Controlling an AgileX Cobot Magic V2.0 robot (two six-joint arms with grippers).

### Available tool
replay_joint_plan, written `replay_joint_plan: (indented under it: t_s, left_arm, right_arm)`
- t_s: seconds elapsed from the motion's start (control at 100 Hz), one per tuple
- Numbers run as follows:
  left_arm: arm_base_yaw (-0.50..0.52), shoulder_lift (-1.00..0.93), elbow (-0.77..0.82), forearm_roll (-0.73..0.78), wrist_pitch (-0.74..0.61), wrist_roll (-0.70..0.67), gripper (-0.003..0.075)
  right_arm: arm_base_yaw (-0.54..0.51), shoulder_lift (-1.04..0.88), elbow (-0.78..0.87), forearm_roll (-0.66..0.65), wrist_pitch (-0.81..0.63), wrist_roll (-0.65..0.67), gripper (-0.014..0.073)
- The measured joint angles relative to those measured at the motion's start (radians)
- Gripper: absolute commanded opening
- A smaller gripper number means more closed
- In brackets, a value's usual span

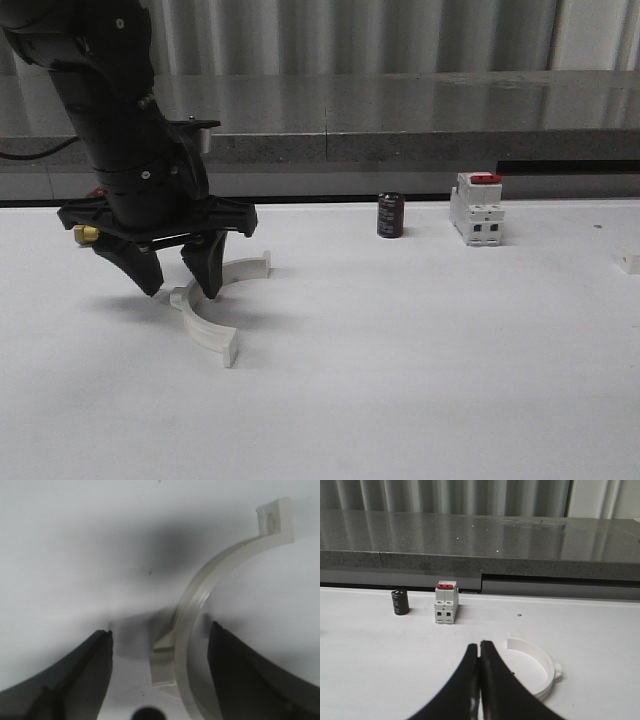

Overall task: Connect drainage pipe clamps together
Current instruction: 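Set the clamp half down, open the left gripper and withdraw, then move the right gripper to the other white clamp half and grasp it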

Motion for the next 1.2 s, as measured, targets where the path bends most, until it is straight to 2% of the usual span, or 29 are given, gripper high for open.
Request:
replay_joint_plan:
  t_s: [0.2,0.38,0.48,0.65,0.95,1.2]
  left_arm:
    - [0.000,-0.044,0.000,0.016,-0.024,0.000,0.0447]
    - [0.008,-0.195,0.000,0.050,-0.038,0.000,0.0440]
    - [0.051,-0.292,0.002,0.059,-0.040,0.000,0.0440]
    - [0.178,-0.466,0.055,0.080,-0.061,0.000,0.0440]
    - [0.375,-0.813,0.334,0.085,-0.127,0.057,0.0440]
    - [0.426,-1.130,0.599,0.061,-0.197,0.060,0.0440]
  right_arm:
    - [0.000,0.000,0.000,0.000,0.000,0.002,-0.0067]
    - [0.000,0.000,0.000,0.000,0.000,0.002,-0.0067]
    - [0.000,0.000,0.000,0.000,0.000,0.002,-0.0067]
    - [0.000,0.000,0.000,0.000,0.000,0.002,-0.0067]
    - [0.000,0.000,0.000,0.000,0.000,0.002,-0.0067]
    - [0.000,0.000,0.000,0.000,0.000,0.002,-0.0067]
